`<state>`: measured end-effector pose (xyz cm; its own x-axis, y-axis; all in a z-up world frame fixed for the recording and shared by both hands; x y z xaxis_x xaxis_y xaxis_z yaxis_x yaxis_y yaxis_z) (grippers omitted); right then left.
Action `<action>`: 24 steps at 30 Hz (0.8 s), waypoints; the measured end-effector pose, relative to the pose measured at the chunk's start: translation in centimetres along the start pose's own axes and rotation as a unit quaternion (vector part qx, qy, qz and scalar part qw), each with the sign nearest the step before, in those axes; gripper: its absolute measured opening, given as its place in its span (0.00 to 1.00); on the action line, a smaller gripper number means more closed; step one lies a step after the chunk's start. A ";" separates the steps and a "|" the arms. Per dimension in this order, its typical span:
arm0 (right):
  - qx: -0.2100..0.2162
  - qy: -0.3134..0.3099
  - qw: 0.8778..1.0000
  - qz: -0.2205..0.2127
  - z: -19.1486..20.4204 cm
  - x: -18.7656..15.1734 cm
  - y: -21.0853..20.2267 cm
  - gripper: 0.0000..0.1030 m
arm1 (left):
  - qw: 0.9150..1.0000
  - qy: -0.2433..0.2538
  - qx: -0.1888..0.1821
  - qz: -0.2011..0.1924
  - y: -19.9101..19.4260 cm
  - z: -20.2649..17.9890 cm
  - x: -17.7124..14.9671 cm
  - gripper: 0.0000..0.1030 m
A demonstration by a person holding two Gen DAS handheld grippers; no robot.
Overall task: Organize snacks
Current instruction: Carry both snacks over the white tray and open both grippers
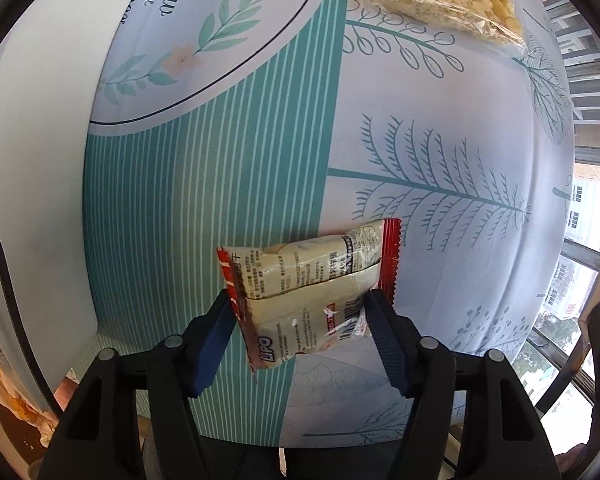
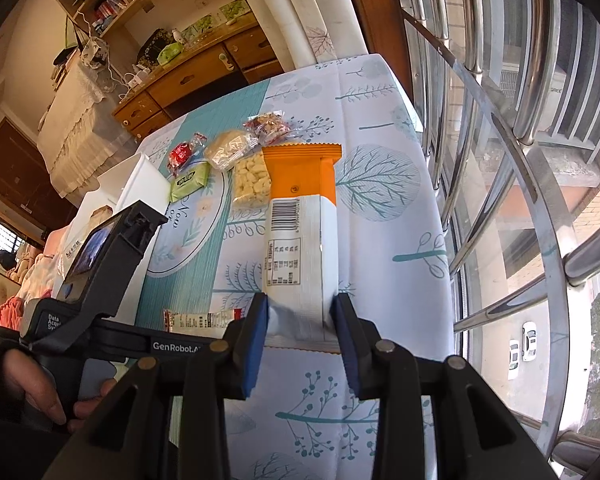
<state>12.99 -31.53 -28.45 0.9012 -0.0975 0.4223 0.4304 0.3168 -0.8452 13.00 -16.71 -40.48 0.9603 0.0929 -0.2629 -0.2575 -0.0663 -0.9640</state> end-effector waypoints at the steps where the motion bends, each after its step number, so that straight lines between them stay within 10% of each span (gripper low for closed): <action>1: 0.000 0.000 1.000 0.000 0.0 0.0 0.0 0.33 | 1.000 -0.001 0.000 -0.004 0.0 -0.6 -0.1 0.52; 24: 0.035 -0.038 0.999 -0.002 5.3 1.3 0.8 0.33 | 0.998 0.003 -0.043 -0.042 -5.6 4.3 -4.7 0.44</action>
Point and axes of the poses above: each gripper's, at about its wrist camera, not at the fingertips, and y roughly the way its jaws point, z to its left, x to its top, the point moved 9 cm from there along y, roughly the way its jaws point
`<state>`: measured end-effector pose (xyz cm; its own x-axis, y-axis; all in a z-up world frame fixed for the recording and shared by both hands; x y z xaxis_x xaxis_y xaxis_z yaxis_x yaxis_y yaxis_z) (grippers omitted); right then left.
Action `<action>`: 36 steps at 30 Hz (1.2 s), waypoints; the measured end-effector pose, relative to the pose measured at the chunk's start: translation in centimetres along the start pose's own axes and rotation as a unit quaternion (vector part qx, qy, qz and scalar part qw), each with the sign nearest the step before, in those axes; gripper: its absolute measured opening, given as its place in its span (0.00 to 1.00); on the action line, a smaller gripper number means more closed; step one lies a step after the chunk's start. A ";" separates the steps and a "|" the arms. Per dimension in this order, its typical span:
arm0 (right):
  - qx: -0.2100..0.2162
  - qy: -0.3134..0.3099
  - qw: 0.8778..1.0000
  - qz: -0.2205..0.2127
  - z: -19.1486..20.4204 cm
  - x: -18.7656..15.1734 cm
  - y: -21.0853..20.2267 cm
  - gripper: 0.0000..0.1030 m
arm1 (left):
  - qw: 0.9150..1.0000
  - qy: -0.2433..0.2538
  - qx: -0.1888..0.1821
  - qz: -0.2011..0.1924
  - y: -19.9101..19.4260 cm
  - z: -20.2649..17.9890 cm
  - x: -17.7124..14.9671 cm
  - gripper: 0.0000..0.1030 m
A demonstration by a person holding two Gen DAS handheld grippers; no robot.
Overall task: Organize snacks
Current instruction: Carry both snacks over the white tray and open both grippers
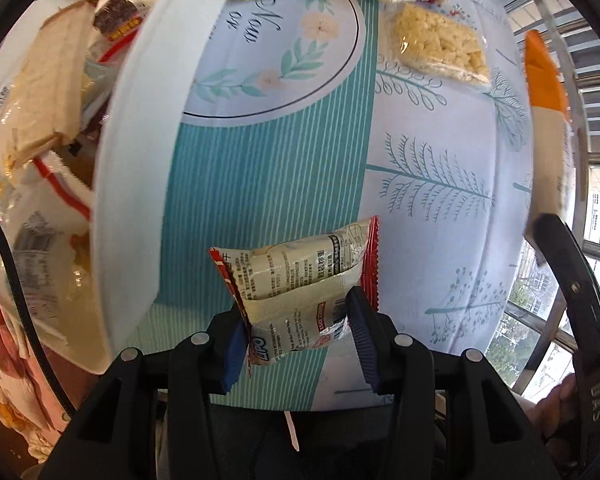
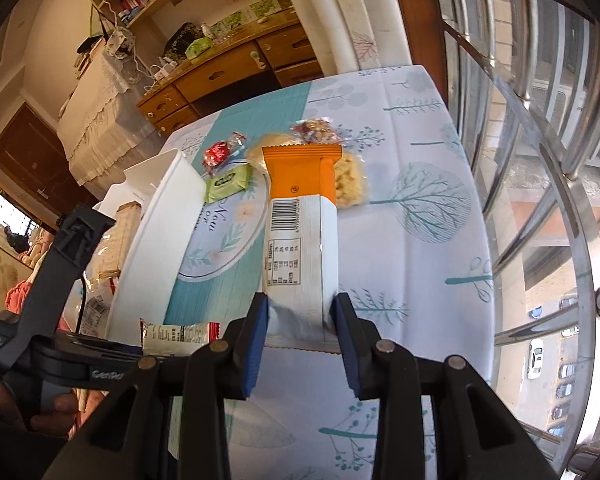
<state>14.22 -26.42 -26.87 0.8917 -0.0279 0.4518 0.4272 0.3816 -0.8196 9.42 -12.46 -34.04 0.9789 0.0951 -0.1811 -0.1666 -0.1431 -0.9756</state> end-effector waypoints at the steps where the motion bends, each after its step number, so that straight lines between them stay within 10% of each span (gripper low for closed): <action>1: 0.002 -0.002 1.000 -0.001 0.4 0.1 0.1 0.33 | 1.000 0.002 -0.001 -0.005 -0.4 0.1 0.1 0.44; 21: 0.044 0.000 0.999 -0.027 10.5 1.2 0.8 0.33 | 0.978 0.063 -0.061 -0.192 -15.6 7.9 1.0 0.44; 36: 0.058 -0.001 0.998 -0.037 18.9 1.1 3.0 0.33 | 0.927 0.129 -0.122 -0.331 -22.1 14.5 1.7 0.44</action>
Point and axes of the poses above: each gripper's, at about its wrist camera, not at the fingertips, and y roughly the way its jaws point, z to its left, x to its top, the point moved 9 cm from there along y, roughly the way its jaws point
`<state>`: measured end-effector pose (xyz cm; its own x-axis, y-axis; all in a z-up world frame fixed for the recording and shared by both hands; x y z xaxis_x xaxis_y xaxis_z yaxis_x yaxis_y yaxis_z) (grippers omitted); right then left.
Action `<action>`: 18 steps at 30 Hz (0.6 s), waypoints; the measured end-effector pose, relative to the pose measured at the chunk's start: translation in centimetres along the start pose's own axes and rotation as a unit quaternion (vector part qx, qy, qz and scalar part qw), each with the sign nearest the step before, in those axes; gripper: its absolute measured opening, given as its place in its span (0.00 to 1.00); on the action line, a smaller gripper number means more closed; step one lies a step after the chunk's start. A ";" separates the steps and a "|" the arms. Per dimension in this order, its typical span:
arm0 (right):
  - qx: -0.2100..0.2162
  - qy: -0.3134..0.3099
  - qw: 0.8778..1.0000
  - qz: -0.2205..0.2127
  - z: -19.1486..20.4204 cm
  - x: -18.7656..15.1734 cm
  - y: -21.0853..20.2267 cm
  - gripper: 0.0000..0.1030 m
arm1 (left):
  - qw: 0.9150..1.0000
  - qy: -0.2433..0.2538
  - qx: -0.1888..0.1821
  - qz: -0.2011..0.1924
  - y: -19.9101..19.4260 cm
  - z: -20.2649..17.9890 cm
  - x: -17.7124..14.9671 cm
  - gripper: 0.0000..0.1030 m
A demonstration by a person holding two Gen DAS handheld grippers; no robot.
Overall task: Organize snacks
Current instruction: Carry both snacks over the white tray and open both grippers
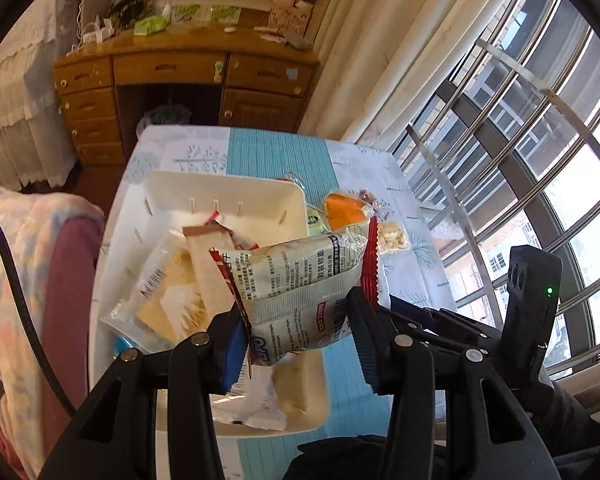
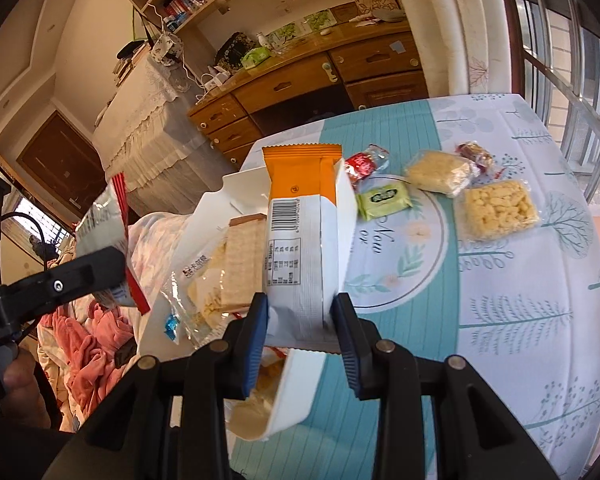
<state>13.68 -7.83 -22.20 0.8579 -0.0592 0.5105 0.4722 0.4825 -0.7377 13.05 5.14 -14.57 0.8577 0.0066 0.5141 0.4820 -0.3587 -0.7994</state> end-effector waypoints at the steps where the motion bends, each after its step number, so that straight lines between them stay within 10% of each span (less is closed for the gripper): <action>1: 0.001 0.000 1.000 -0.001 0.6 0.0 0.3 0.33 | 1.000 0.006 -0.001 -0.005 -0.3 0.5 0.1 0.44; 18: -0.024 0.056 0.998 -0.017 3.6 0.3 4.3 0.38 | 0.999 0.027 -0.031 -0.004 -1.2 8.4 0.1 0.55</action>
Point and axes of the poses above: each gripper's, at about its wrist camera, not at the fingertips, and y roughly the way its jaws point, z to its left, x to its top, the point moved 9 cm from there along y, roughly the way its jaws point
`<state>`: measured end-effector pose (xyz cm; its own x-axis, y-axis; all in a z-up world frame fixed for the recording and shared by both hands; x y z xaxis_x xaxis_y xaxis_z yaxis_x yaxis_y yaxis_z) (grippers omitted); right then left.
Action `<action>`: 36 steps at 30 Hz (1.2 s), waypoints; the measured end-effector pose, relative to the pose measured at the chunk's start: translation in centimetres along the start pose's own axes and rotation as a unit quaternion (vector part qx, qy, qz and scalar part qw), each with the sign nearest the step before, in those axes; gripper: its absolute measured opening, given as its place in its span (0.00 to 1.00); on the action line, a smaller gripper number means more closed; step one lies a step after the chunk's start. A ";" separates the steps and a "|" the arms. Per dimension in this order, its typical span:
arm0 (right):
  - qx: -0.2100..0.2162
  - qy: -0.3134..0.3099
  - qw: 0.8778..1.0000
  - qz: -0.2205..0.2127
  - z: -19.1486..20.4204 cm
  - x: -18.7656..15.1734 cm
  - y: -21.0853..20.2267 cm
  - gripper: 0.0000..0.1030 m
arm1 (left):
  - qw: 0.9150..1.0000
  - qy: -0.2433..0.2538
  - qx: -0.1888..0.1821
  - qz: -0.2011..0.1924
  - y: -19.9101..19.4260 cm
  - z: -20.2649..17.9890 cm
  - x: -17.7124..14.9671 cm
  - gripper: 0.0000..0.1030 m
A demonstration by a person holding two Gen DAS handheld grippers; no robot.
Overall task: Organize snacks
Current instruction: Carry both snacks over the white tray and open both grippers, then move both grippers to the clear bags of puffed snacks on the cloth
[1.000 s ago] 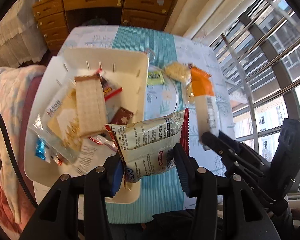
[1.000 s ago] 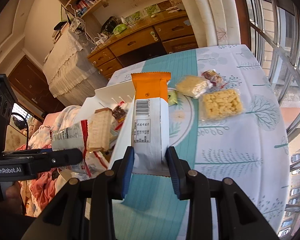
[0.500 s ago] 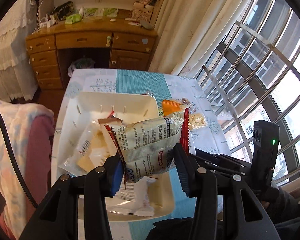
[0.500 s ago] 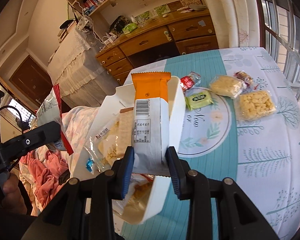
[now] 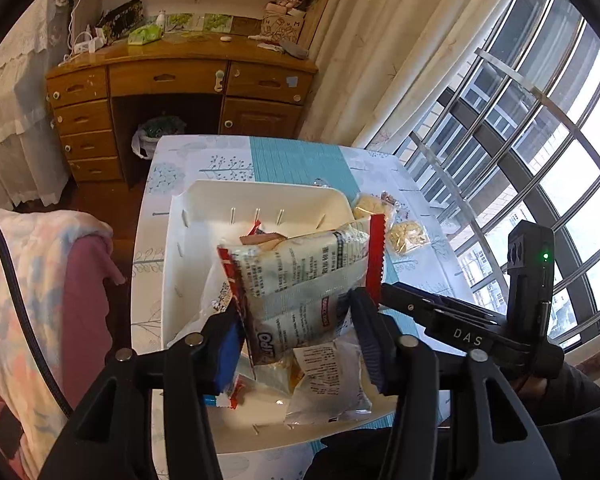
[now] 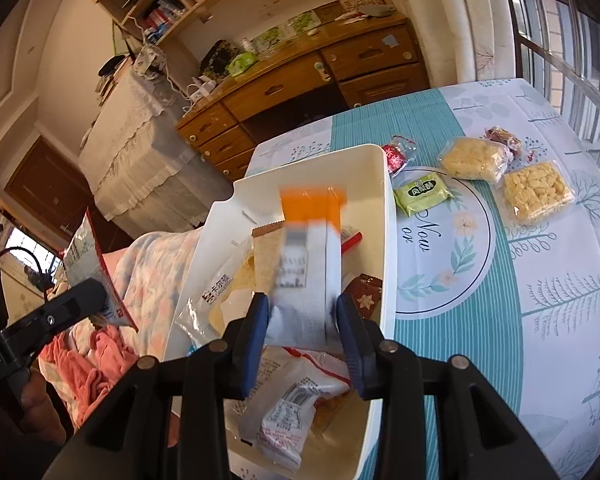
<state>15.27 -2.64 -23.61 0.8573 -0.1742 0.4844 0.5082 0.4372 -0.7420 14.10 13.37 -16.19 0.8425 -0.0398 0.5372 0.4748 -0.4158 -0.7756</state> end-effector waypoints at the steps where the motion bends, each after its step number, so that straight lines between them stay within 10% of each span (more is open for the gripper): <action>1: -0.007 0.005 1.000 0.005 -0.1 -0.1 0.3 0.41 | 1.000 -0.002 -0.008 0.005 0.1 0.1 0.0 0.65; 19: -0.086 0.116 0.990 0.004 -7.7 0.2 -2.3 0.55 | 1.000 0.012 -0.019 0.014 2.9 -3.0 2.4 0.74; 36: -0.101 0.280 0.955 0.000 -19.4 4.1 -4.6 0.56 | 0.996 0.085 0.018 0.037 8.0 -9.9 12.0 0.81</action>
<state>18.00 -22.52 -27.22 0.7379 -0.6435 0.2035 0.4661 0.2678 -0.8432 25.43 0.59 -12.66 0.8219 -0.2233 0.5241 0.4243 -0.3739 -0.8247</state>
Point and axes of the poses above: each gripper's, at about its wrist camera, not at the fingertips, and y roughly the way its jaws point, z to its left, x to its top, the point moved 9 cm from there along y, roughly the way its jaws point
